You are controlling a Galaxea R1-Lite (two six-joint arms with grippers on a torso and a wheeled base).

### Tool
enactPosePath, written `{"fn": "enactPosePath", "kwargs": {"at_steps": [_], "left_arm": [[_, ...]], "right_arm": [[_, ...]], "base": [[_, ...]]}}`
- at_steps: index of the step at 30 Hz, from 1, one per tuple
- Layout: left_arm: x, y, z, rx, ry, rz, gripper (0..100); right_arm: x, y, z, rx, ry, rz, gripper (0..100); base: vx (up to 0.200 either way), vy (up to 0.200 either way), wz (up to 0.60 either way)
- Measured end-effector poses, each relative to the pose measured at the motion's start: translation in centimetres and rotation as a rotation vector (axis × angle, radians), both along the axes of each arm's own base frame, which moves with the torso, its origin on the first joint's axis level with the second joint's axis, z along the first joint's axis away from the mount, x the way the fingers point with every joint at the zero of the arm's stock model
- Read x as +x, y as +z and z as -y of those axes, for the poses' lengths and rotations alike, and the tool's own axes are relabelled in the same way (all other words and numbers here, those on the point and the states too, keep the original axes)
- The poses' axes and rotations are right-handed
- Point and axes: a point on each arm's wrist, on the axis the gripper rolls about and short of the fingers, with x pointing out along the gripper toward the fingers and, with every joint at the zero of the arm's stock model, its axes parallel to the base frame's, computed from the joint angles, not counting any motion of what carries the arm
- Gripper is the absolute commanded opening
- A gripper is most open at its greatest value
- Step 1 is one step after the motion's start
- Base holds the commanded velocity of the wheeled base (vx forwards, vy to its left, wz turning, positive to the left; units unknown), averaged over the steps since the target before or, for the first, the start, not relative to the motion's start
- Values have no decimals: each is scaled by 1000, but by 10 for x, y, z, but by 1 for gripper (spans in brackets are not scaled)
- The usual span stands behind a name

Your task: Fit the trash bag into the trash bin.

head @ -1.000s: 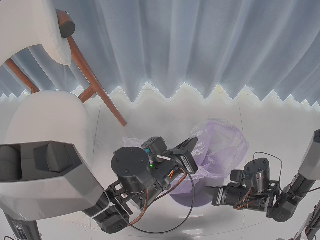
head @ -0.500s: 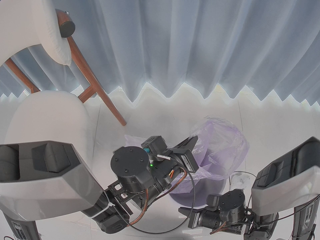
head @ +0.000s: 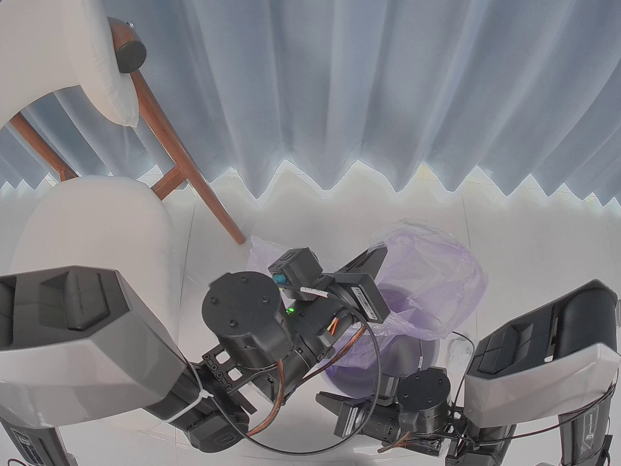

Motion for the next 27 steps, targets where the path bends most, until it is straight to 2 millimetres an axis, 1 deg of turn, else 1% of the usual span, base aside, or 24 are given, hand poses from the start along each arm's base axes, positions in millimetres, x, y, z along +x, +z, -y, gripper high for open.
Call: {"fn": "enactPosePath", "kwargs": {"at_steps": [3,6,11,15,20,27], "left_arm": [[-1,0,1,0,-4,-1,0],[-3,0,2,0,-10,-2,0],[-7,-3,7,-2,-30,-15,0],[-9,-6,10,3,-38,-22,0],[-10,-10,12,7,-44,-29,0],[-10,-13,16,-10,-56,-50,0]], "right_arm": [[5,-1,-6,20,-24,9,0],[15,0,-10,50,-73,22,0],[32,4,-8,78,-159,54,0],[45,6,2,65,-211,77,0],[62,7,26,24,-293,103,0],[87,15,55,6,-397,154,0]], "base": [[0,0,0],[0,0,0],[0,0,0],[0,0,0],[0,0,0],[0,0,0]]}}
